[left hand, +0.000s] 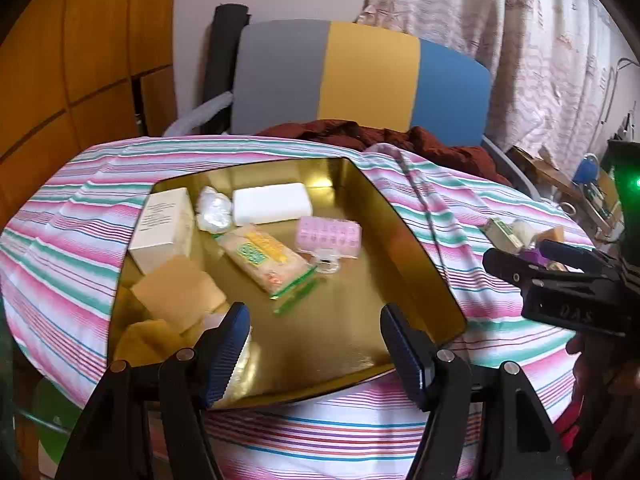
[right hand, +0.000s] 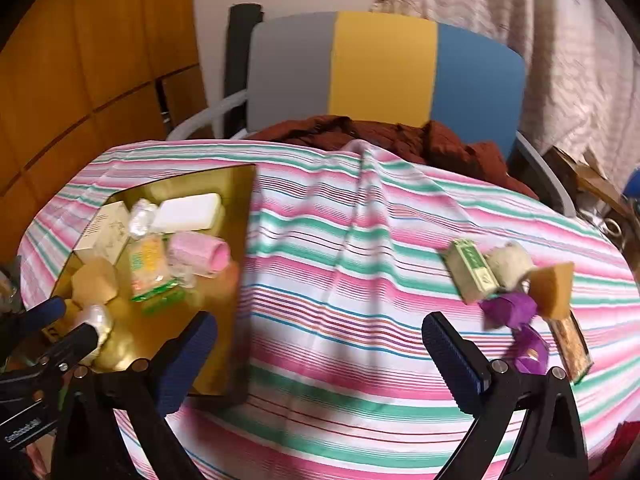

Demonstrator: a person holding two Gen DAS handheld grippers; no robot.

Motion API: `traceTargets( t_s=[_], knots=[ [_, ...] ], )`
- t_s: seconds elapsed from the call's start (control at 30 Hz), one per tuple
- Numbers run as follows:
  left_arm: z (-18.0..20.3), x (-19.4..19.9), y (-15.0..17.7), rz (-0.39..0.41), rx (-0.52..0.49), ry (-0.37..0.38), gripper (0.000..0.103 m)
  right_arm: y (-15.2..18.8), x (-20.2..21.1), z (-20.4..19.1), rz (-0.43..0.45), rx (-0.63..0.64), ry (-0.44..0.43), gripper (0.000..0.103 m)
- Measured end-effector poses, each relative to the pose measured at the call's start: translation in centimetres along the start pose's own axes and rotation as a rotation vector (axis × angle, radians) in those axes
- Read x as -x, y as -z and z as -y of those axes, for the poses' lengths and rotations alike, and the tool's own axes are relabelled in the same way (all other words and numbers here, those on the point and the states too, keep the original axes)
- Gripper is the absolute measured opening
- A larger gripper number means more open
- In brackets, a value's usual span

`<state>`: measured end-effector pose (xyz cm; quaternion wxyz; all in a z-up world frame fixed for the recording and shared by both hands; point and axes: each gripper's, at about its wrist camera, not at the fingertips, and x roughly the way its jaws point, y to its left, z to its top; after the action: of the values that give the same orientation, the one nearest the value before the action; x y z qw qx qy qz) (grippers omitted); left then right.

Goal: Organize objects
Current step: 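Move both tools back over the remaining items on the cloth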

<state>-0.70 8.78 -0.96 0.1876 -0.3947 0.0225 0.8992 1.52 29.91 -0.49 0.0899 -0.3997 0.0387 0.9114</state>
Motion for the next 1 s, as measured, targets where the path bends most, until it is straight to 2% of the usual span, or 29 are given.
traceTargets(
  t_s=[0.23,0.47,0.63,0.77,0.87,1.0],
  knots=[
    [1.6,-0.1,-0.1,-0.007,-0.027,0.072,0.069,-0.2,0.3,4.8,-0.019,-0.049,0.051,0.103],
    [4.0,-0.4,-0.2,-0.021,-0.098,0.104,0.068,-1.4,1.5,14.2,0.004,-0.172,0.165,0.103],
    [5.8,-0.5,-0.6,-0.025,-0.135,0.155,0.068,-0.3,1.6,22.1,0.000,-0.390,0.170,0.103],
    [7.9,-0.8,-1.0,-0.032,-0.173,0.196,0.068,3.0,0.7,28.1,-0.056,-0.698,0.106,0.103],
    [9.8,-1.5,-1.3,-0.050,-0.198,0.224,0.068,3.6,0.7,29.2,-0.060,-0.754,0.106,0.103],
    [12.0,-2.4,-2.1,-0.070,-0.217,0.242,0.068,3.3,0.0,28.2,-0.099,-0.706,0.114,0.103]
  ],
)
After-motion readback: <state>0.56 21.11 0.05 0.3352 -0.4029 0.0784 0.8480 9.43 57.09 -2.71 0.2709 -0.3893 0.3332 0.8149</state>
